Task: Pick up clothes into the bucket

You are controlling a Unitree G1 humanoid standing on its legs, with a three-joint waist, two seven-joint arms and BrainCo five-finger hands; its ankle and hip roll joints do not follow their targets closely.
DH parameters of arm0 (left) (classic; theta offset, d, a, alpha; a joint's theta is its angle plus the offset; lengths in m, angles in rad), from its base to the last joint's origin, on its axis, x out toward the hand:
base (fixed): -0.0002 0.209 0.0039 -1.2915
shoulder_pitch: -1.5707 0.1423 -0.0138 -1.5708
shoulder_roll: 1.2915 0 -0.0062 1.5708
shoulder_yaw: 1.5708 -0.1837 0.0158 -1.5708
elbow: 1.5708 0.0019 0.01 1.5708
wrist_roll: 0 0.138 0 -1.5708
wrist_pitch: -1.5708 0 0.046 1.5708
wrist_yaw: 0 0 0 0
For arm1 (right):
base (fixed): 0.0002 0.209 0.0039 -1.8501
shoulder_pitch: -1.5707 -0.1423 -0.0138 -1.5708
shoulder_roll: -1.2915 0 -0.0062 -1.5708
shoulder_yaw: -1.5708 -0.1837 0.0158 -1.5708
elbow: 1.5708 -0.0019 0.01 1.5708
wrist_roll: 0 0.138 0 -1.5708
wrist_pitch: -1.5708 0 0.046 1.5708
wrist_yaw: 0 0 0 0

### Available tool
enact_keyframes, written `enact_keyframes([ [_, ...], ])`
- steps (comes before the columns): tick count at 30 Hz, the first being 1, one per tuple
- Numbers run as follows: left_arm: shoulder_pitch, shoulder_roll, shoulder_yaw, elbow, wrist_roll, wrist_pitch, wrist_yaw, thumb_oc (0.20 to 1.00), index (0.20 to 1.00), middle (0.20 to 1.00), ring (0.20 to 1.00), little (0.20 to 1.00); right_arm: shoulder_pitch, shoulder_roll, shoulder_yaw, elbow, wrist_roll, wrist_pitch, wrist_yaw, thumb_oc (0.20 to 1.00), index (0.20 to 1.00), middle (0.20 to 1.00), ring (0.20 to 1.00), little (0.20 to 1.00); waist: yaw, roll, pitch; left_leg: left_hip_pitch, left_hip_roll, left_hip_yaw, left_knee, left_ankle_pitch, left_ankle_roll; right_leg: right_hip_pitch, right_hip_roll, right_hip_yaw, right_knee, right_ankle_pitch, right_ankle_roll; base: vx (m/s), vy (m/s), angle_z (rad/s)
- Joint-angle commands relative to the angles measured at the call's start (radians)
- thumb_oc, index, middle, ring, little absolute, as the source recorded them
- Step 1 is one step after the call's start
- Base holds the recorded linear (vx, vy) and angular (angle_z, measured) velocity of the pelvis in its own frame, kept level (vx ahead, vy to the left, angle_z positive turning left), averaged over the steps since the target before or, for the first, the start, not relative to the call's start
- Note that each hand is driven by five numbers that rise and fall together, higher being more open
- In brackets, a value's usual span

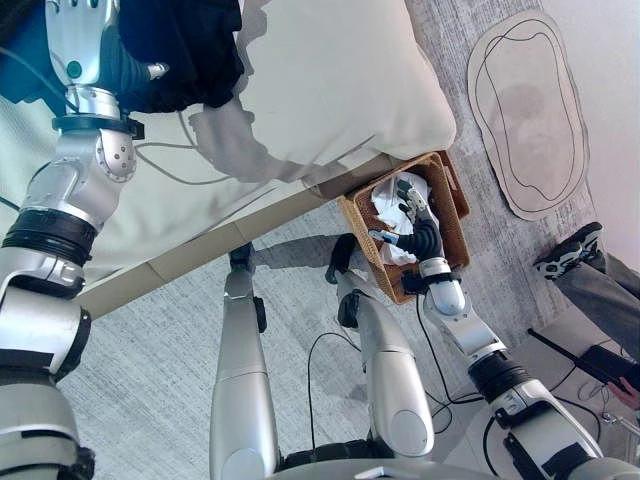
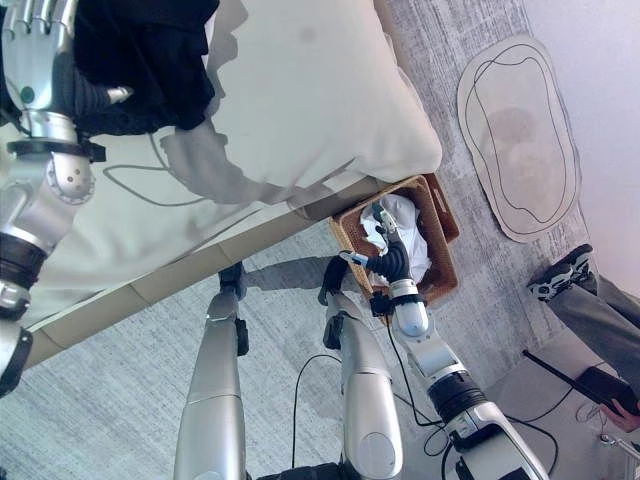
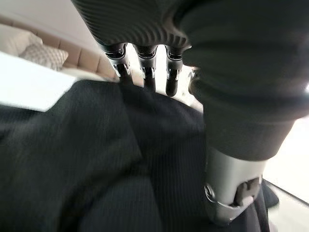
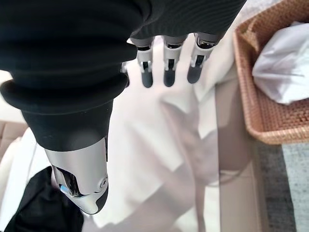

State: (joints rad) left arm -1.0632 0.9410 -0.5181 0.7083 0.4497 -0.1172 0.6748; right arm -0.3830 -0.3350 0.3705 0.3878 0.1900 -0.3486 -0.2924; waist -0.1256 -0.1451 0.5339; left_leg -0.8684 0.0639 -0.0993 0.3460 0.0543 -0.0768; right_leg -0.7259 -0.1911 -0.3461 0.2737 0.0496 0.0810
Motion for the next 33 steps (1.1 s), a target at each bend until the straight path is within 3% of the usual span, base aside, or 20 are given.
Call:
enact_keyframes([
  [1, -0.039, 0.022, -0.001, 0.041, 0.040, -0.004, -0.017, 1.000, 1.000, 1.000, 1.000, 1.000, 0.023, -0.031, -0.037, -0.098, 0.004, -0.054, -0.002, 1.000, 1.000, 1.000, 1.000, 1.000, 0.015, -0.083, -0.014, -0.013, 0.019, 0.063, 0.077, -0.086, 0.013, 0.039, -0.088, 0.093, -0.117, 0.136, 0.141, -0.02, 0.039, -0.02],
  [5, -0.059, -0.002, -0.055, 0.171, 0.072, 0.041, -0.081, 1.000, 1.000, 1.000, 1.000, 1.000, 0.023, -0.039, -0.046, -0.095, -0.005, -0.051, -0.003, 1.000, 1.000, 1.000, 1.000, 1.000, 0.005, -0.083, -0.014, -0.025, 0.017, 0.068, 0.085, -0.086, 0.017, 0.023, -0.087, 0.101, -0.116, 0.142, 0.142, -0.02, 0.035, -0.01],
  [6, -0.077, -0.015, -0.078, 0.237, 0.071, 0.070, -0.156, 1.000, 1.000, 1.000, 1.000, 1.000, 0.027, -0.040, -0.050, -0.092, -0.004, -0.045, 0.003, 1.000, 1.000, 1.000, 1.000, 1.000, 0.000, -0.080, -0.014, -0.028, 0.015, 0.068, 0.084, -0.085, 0.018, 0.017, -0.088, 0.102, -0.116, 0.145, 0.144, -0.01, 0.012, -0.04],
  [9, -0.098, -0.015, -0.094, 0.280, 0.089, 0.086, -0.178, 1.000, 1.000, 1.000, 1.000, 1.000, 0.037, -0.038, -0.054, -0.093, 0.001, -0.042, 0.013, 1.000, 1.000, 1.000, 1.000, 1.000, -0.003, -0.081, -0.014, -0.031, 0.016, 0.068, 0.089, -0.085, 0.020, 0.013, -0.089, 0.104, -0.113, 0.145, 0.143, -0.01, 0.002, -0.03],
  [10, -0.116, -0.023, -0.102, 0.334, 0.093, 0.103, -0.198, 0.580, 0.580, 0.580, 0.580, 0.580, 0.046, -0.041, -0.056, -0.102, 0.011, -0.041, 0.029, 1.000, 1.000, 1.000, 1.000, 1.000, -0.006, -0.082, -0.014, -0.032, 0.017, 0.067, 0.092, -0.085, 0.021, 0.011, -0.089, 0.105, -0.110, 0.146, 0.143, 0.00, 0.000, 0.00],
  [11, -0.118, -0.024, -0.104, 0.336, 0.092, 0.102, -0.197, 0.225, 0.225, 0.225, 0.225, 0.225, 0.046, -0.040, -0.057, -0.102, 0.012, -0.041, 0.030, 1.000, 1.000, 1.000, 1.000, 1.000, -0.006, -0.082, -0.014, -0.032, 0.017, 0.067, 0.092, -0.085, 0.021, 0.010, -0.089, 0.105, -0.110, 0.146, 0.143, 0.00, 0.000, 0.00],
  [12, -0.132, -0.027, -0.119, 0.369, 0.117, 0.119, -0.199, 0.200, 0.200, 0.200, 0.200, 0.200, 0.049, -0.045, -0.053, -0.117, 0.018, -0.043, 0.038, 1.000, 1.000, 1.000, 1.000, 1.000, -0.008, -0.085, -0.014, -0.032, 0.020, 0.067, 0.092, -0.084, 0.020, 0.013, -0.088, 0.103, -0.109, 0.147, 0.143, 0.00, 0.000, 0.00],
  [24, -0.109, 0.008, -0.109, 0.309, 0.143, 0.112, -0.180, 0.200, 0.200, 0.200, 0.200, 0.200, 0.051, -0.036, -0.050, -0.115, 0.039, -0.051, 0.049, 1.000, 1.000, 1.000, 1.000, 1.000, 0.011, -0.078, -0.014, -0.016, 0.019, 0.060, 0.081, -0.073, 0.016, 0.030, -0.090, 0.093, -0.106, 0.147, 0.144, 0.00, -0.003, 0.00],
  [33, 0.103, -0.036, 0.055, 0.137, 0.084, 0.069, -0.169, 0.200, 0.200, 0.200, 0.200, 0.200, 0.072, -0.024, -0.066, -0.055, 0.008, -0.020, 0.038, 1.000, 1.000, 1.000, 1.000, 1.000, 0.050, -0.044, -0.034, 0.094, 0.013, 0.073, 0.047, -0.070, 0.017, 0.110, -0.103, 0.090, -0.090, 0.131, 0.141, 0.00, 0.001, 0.00],
])
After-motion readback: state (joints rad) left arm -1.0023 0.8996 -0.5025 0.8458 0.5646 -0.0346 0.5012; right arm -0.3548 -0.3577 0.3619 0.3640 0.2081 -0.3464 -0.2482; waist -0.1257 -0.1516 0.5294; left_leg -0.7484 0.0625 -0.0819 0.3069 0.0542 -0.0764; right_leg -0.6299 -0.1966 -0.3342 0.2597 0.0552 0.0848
